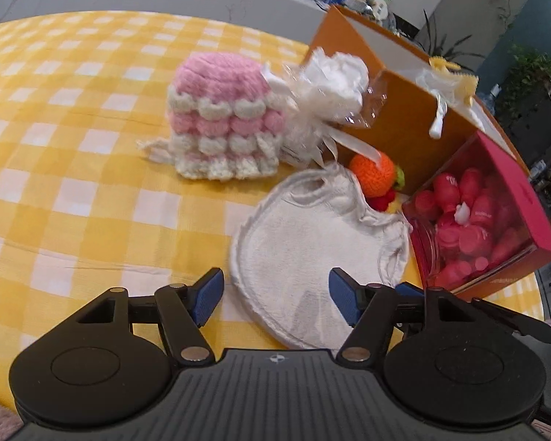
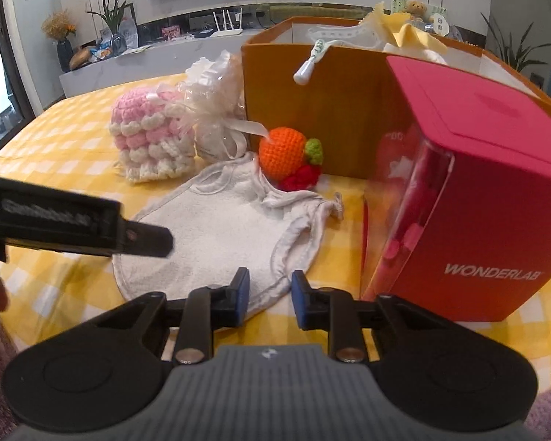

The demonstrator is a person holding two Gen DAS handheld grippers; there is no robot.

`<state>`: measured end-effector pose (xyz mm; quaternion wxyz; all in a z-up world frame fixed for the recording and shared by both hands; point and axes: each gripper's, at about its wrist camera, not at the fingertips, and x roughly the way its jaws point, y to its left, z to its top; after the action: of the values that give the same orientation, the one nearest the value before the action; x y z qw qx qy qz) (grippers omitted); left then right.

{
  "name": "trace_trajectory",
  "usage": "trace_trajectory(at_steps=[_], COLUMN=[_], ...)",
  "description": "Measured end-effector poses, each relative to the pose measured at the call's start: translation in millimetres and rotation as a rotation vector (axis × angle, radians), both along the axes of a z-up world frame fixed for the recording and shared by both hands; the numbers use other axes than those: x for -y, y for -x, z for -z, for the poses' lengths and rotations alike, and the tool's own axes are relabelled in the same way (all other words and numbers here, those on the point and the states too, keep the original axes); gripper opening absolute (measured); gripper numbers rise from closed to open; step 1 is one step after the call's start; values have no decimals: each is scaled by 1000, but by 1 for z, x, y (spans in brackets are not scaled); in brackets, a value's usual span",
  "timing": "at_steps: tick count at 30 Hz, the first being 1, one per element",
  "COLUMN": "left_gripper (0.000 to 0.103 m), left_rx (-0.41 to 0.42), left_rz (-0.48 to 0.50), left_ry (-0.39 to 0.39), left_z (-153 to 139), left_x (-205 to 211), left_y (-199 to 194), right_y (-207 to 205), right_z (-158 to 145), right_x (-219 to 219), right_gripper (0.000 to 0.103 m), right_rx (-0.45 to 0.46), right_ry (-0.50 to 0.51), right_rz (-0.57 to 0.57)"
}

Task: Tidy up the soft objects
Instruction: 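Grasp the white bib with the left tool while the right tool grasps the orange crocheted fruit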

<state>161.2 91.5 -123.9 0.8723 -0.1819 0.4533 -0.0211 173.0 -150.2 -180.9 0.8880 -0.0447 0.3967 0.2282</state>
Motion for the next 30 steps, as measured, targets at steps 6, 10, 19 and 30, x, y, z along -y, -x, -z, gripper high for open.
trace_trajectory(at_steps=[6,10,19,30], left_gripper=[72,61,5,5], left_rx=[24,30,17,101], left_rz=[81,114,54,15], left_ry=[52,135,61,-133], left_z=[2,5,5,-32], left_x=[7,10,12,-1], left_y=[0,-3,-5,25], right_y=[-1,4,6,22], right_z=[2,2,0,-20], right_x=[4,0,3,-17], right_gripper=[22,22,22,22], right_rx=[-17,-13,-22,166], right_ry=[-41,-48,-81,64], right_rz=[-5,-47,-71,-131])
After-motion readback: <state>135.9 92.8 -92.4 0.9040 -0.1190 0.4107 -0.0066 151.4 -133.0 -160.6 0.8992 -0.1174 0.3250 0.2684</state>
